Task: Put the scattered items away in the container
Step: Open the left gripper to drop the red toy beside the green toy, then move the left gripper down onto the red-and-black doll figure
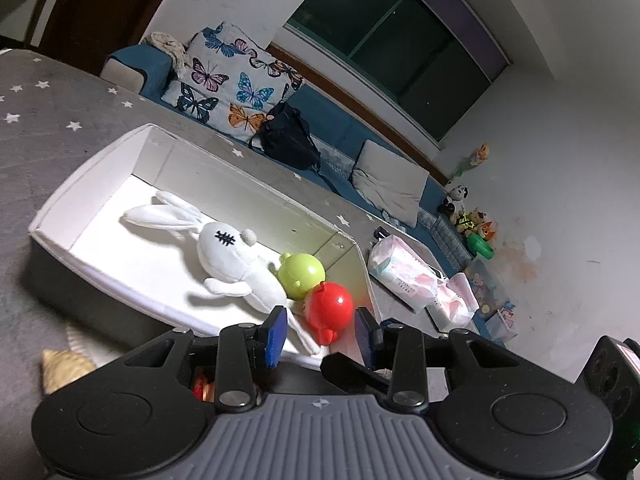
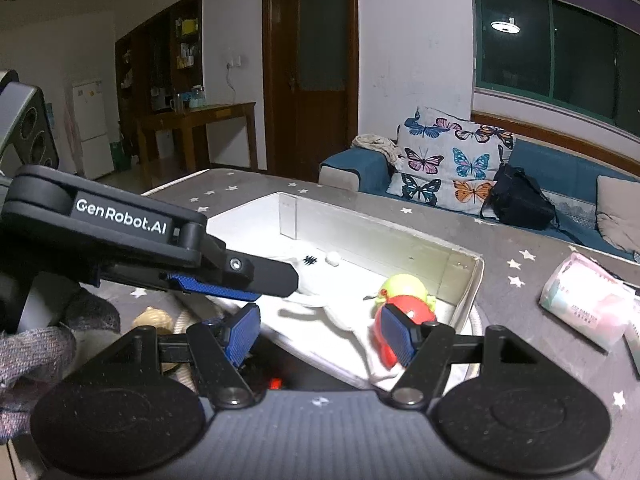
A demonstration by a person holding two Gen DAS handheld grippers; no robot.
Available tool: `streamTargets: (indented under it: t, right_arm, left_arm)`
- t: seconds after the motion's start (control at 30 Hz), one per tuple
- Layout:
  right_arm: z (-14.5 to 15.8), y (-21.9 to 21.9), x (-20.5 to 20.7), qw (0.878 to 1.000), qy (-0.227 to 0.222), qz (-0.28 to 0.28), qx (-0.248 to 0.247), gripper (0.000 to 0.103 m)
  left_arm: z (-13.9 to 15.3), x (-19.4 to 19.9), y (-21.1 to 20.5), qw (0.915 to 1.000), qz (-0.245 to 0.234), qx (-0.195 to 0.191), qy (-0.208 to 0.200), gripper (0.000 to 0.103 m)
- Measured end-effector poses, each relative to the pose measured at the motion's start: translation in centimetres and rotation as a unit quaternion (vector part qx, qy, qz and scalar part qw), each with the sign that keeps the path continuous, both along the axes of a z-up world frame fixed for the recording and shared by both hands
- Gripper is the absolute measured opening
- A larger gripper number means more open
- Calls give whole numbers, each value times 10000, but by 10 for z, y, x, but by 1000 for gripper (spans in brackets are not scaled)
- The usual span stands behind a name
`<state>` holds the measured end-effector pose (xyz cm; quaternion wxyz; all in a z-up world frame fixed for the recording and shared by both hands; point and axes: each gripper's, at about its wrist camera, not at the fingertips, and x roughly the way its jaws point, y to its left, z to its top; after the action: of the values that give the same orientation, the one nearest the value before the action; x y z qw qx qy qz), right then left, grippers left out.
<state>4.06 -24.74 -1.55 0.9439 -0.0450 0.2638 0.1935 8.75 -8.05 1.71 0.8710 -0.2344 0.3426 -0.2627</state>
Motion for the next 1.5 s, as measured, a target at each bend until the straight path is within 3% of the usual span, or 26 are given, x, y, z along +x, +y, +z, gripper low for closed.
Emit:
streamTargets:
  t: [0.63, 1.07, 1.5]
  right_arm:
    - [-25, 16, -31, 9989, 327, 199, 272, 73]
    - [-41, 25, -28, 9979, 560, 192, 269, 73]
    - [-53, 28, -20, 9964, 766, 192, 294, 74]
  left_arm:
    - [-21, -15, 35, 9990, 371, 137, 187, 39]
    - [-34, -3, 52, 9983, 436, 209, 337, 39]
    - [-47, -1, 59, 9978, 428, 39, 503, 39]
